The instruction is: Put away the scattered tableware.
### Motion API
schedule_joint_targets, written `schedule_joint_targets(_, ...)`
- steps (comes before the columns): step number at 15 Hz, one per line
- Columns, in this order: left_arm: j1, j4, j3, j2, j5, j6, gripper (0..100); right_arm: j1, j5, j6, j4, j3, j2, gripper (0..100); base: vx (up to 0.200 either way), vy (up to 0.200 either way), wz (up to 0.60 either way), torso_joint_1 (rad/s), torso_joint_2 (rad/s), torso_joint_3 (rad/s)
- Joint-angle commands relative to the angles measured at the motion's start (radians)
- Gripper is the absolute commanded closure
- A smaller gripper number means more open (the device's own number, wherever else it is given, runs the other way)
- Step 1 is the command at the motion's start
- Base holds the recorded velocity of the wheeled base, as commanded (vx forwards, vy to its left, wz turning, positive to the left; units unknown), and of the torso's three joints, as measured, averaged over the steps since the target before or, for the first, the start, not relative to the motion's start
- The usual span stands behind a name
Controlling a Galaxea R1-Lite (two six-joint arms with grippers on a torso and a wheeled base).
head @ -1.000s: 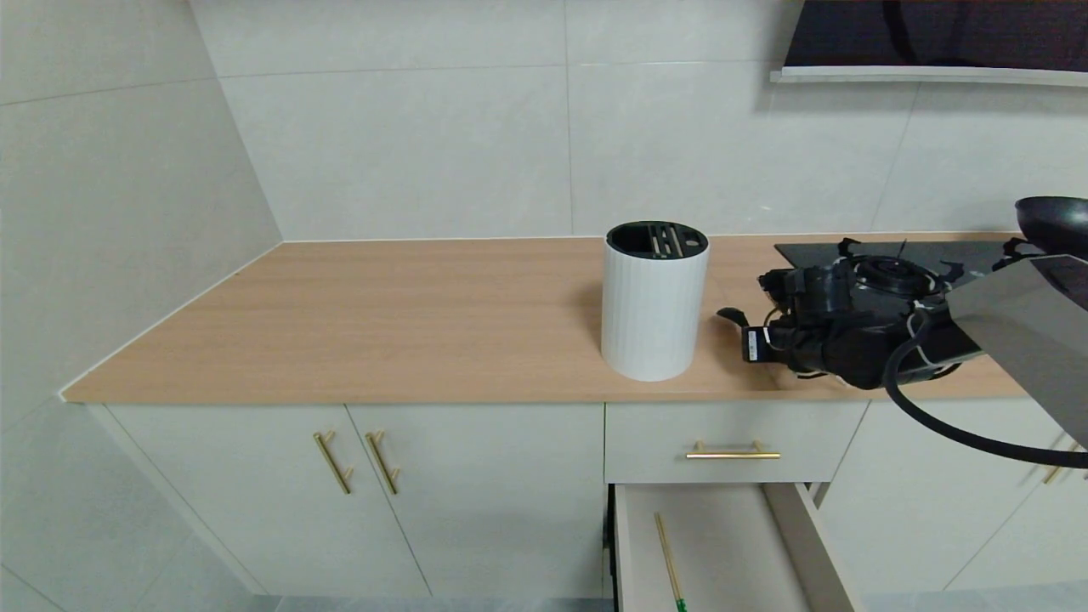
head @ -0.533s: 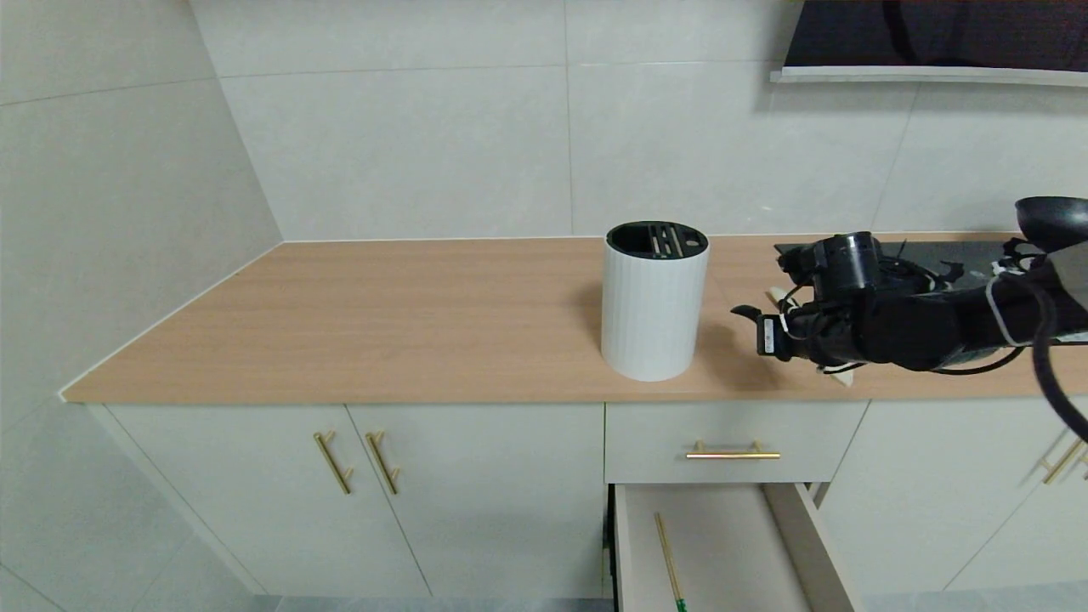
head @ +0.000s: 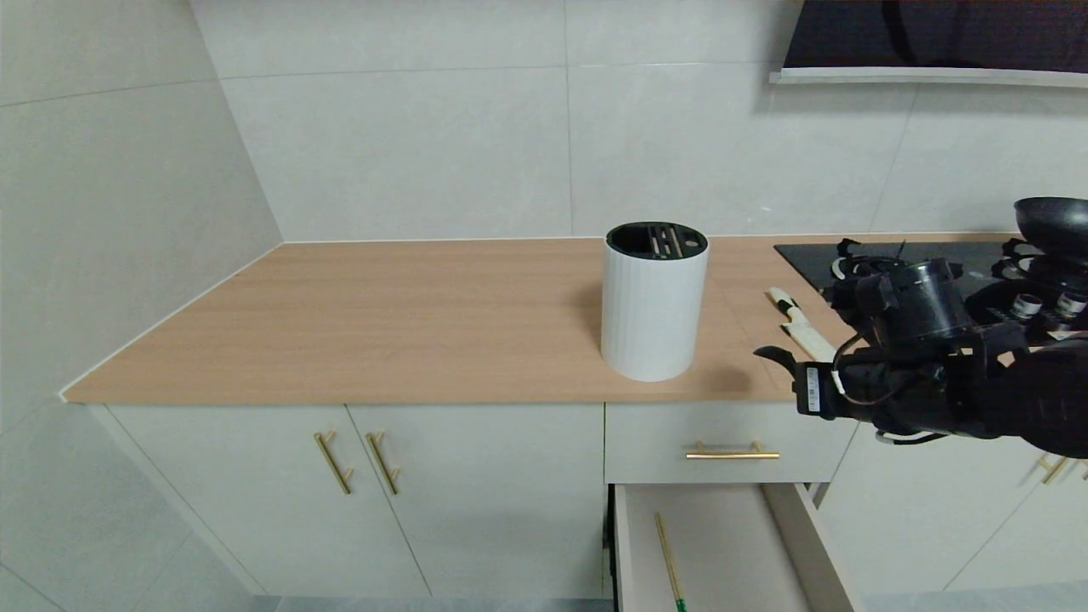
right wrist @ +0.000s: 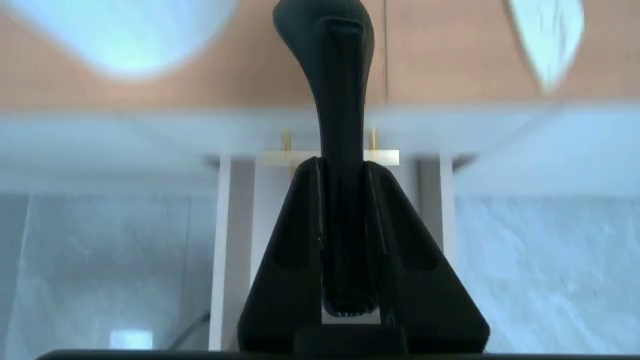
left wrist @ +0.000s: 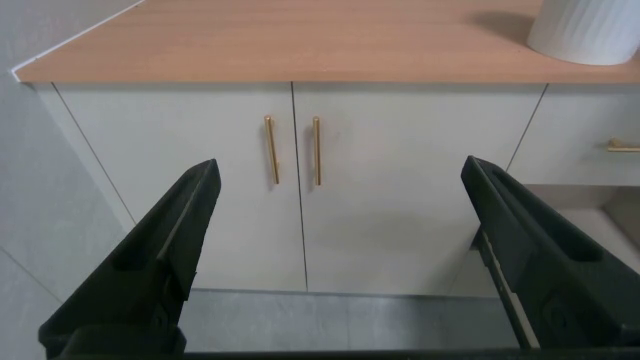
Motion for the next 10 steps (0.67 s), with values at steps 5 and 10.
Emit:
schedule_joint_targets(5,0.0,0.0,0.0,0.0,0.0,-0.001,0,0.006,0.003,-0.002,-0.003,0.072,-0.083,100,0.0,0.0,0.0,0.0,0.0,0.0)
schedule_joint_targets(10,0.0,0.0,0.0,0.0,0.0,-0.001,0,0.013,0.003,-0.004,-0.006,0.08,-0.048,100,0.0,0.0,0.0,0.0,0.0,0.0)
